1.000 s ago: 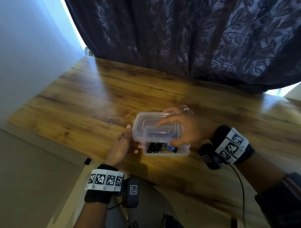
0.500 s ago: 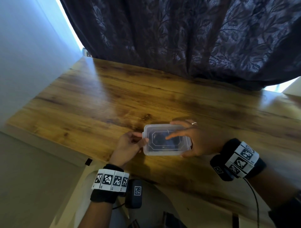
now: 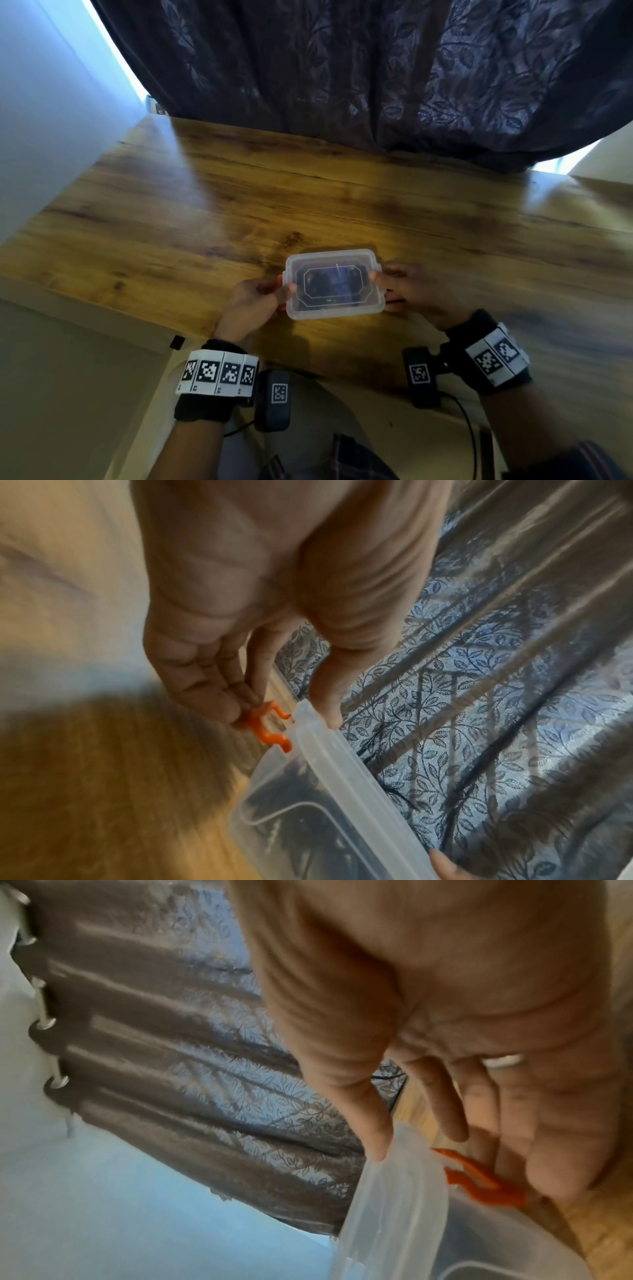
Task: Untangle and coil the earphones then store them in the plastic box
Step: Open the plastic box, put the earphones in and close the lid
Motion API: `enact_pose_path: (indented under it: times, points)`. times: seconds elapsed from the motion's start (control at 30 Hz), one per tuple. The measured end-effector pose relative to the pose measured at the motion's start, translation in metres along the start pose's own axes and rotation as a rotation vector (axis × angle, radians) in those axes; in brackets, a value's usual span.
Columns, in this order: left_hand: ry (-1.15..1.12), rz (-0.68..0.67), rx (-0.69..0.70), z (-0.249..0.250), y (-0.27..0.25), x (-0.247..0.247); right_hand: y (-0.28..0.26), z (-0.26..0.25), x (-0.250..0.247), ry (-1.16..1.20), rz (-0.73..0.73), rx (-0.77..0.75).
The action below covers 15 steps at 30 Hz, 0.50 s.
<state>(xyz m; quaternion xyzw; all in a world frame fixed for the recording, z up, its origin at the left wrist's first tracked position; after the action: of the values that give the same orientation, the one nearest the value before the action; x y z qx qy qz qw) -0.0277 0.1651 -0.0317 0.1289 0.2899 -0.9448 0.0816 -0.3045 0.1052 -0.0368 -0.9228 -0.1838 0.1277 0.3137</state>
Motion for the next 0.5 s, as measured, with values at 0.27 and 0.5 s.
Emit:
enact_pose_path:
  times: [0.27,0.5]
  points:
    - [0.136,0.236,0.232,0.002,-0.008,0.013,-0.021,0.001,0.014,0.088,0.309,-0.186]
    - [0.351,0.306,0.397,0.007,-0.011,0.019,-0.029,0.0,0.042,-0.42,0.573,-0.42]
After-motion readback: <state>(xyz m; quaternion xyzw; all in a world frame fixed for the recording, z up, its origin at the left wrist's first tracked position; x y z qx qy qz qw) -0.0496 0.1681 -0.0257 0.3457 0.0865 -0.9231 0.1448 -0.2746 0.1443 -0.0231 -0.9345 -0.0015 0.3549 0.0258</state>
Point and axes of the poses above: each hand's wrist, its own y-axis towards the middle knuckle, its own x-axis out of the palm, z = x × y, the point moved 1 cm from there along y, towards the middle knuckle, and after that the axes turned 2 degrees about -y, right-handed, at the moved point
